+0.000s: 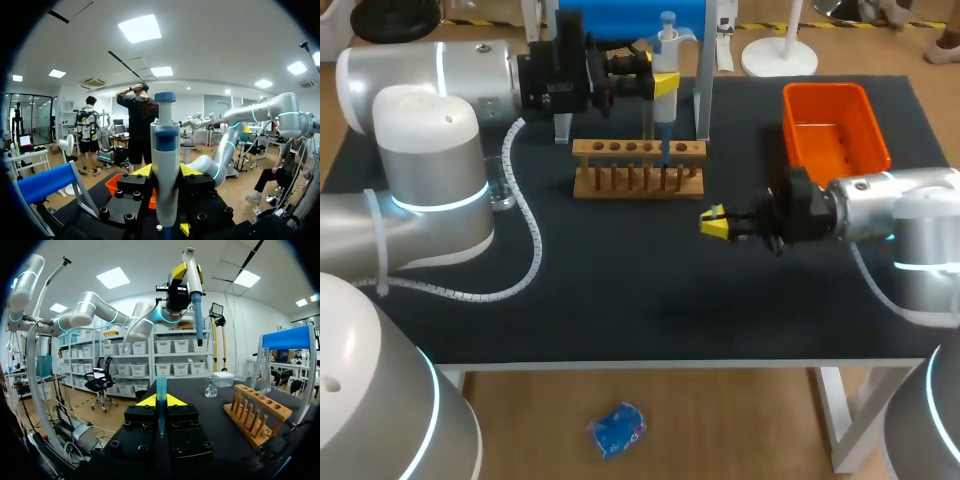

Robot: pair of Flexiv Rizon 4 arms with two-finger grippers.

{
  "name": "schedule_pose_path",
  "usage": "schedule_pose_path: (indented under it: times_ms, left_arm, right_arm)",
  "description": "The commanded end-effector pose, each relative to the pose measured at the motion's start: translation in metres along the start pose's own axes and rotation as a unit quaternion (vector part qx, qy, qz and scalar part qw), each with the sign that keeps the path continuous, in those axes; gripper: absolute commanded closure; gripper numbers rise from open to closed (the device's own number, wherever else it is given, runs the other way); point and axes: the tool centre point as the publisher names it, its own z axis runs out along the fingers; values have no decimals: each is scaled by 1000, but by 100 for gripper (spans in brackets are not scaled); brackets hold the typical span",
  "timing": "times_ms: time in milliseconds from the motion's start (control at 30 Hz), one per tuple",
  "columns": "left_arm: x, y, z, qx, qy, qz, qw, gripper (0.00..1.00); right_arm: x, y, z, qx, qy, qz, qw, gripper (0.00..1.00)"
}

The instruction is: Invert the test tube, pick up the pipette, mount the tip to pipette, aspirate from beaker and dispense into the tube, eject the tip, return the pipette, and cap with the stopper.

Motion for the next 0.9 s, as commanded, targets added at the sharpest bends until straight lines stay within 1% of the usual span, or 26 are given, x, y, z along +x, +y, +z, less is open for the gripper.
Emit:
schedule_pose_path:
  times_ms: [33, 233, 800, 900]
  left_arm:
    - [1, 0, 0, 1, -2, 0, 1000, 100]
    - [1, 0, 0, 1, -2, 0, 1000, 100]
    - [1, 0, 0, 1, -2, 0, 1000, 100]
    - [1, 0, 0, 1, -2, 0, 1000, 100]
  right_arm:
    - [-15, -2, 19, 0, 11, 0, 1000, 100]
    - [-23, 5, 38, 2, 21, -4, 1000, 100]
    - [-23, 5, 38, 2, 21, -4, 1000, 100]
    - [-30, 4, 41, 4, 22, -7, 1000, 100]
